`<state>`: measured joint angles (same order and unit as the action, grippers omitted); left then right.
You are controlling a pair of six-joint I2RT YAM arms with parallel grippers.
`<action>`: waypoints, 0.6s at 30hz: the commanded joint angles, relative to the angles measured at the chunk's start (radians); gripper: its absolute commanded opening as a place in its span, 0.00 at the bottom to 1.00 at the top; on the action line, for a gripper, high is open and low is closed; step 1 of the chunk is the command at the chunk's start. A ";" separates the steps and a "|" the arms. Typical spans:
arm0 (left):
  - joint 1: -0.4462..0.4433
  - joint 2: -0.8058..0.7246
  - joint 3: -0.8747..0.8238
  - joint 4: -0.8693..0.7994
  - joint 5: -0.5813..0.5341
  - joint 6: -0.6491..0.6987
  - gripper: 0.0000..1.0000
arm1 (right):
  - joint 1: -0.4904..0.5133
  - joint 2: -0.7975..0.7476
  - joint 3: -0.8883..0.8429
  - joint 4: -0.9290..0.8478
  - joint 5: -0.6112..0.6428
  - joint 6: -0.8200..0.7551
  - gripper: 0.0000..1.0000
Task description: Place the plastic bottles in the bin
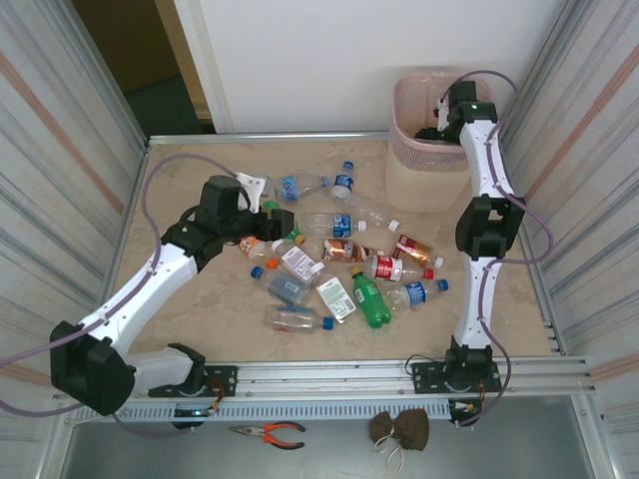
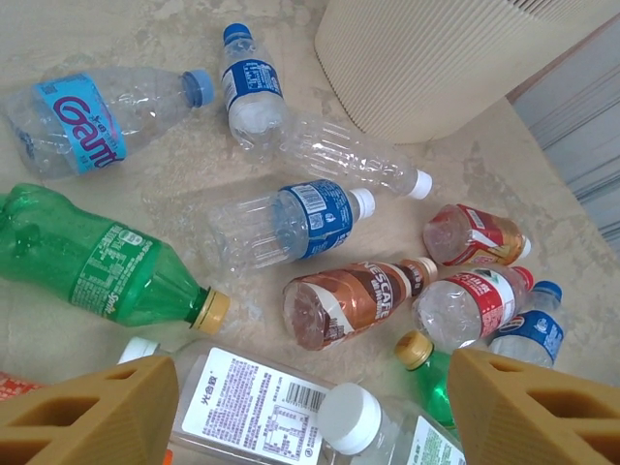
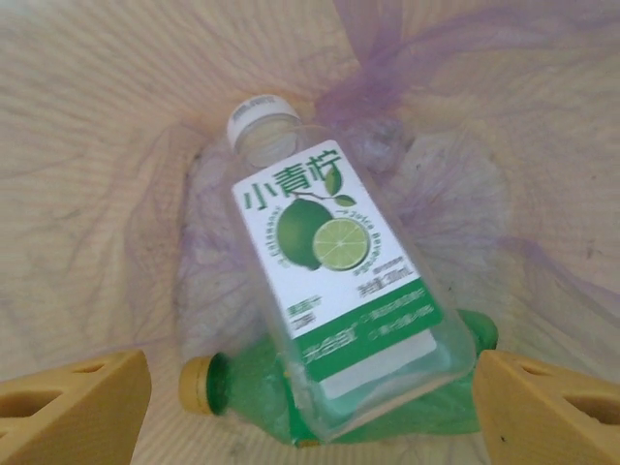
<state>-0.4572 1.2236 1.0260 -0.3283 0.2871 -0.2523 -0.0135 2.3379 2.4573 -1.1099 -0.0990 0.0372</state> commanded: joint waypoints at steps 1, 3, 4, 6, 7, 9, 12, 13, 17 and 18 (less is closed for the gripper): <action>0.019 0.051 0.072 -0.042 0.016 0.113 0.74 | 0.000 -0.107 0.034 -0.036 -0.007 0.015 0.85; 0.027 0.100 0.113 -0.066 0.034 0.163 0.74 | 0.001 -0.140 0.034 -0.034 -0.001 0.021 0.85; 0.029 0.128 0.137 -0.081 0.041 0.194 0.74 | 0.000 -0.154 0.034 -0.031 0.001 0.025 0.85; 0.031 0.182 0.194 -0.122 0.040 0.257 0.74 | 0.000 -0.191 0.034 -0.023 0.003 0.033 0.85; 0.031 0.219 0.224 -0.140 0.033 0.292 0.74 | -0.001 -0.213 0.034 -0.020 0.003 0.037 0.85; 0.035 0.282 0.282 -0.172 0.030 0.351 0.74 | -0.001 -0.248 0.034 -0.013 -0.003 0.044 0.84; 0.051 0.376 0.365 -0.202 0.031 0.432 0.74 | 0.000 -0.298 0.032 -0.010 -0.006 0.056 0.84; 0.059 0.410 0.400 -0.215 0.041 0.463 0.74 | -0.001 -0.314 0.031 -0.010 -0.008 0.059 0.84; 0.074 0.527 0.512 -0.264 0.050 0.622 0.74 | -0.001 -0.389 0.005 -0.008 -0.019 0.073 0.84; 0.082 0.562 0.547 -0.277 0.041 0.656 0.74 | 0.000 -0.413 -0.011 -0.002 -0.023 0.074 0.83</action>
<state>-0.3904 1.7321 1.4963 -0.5365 0.3172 0.2371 -0.0135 1.9976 2.4584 -1.1084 -0.1051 0.0788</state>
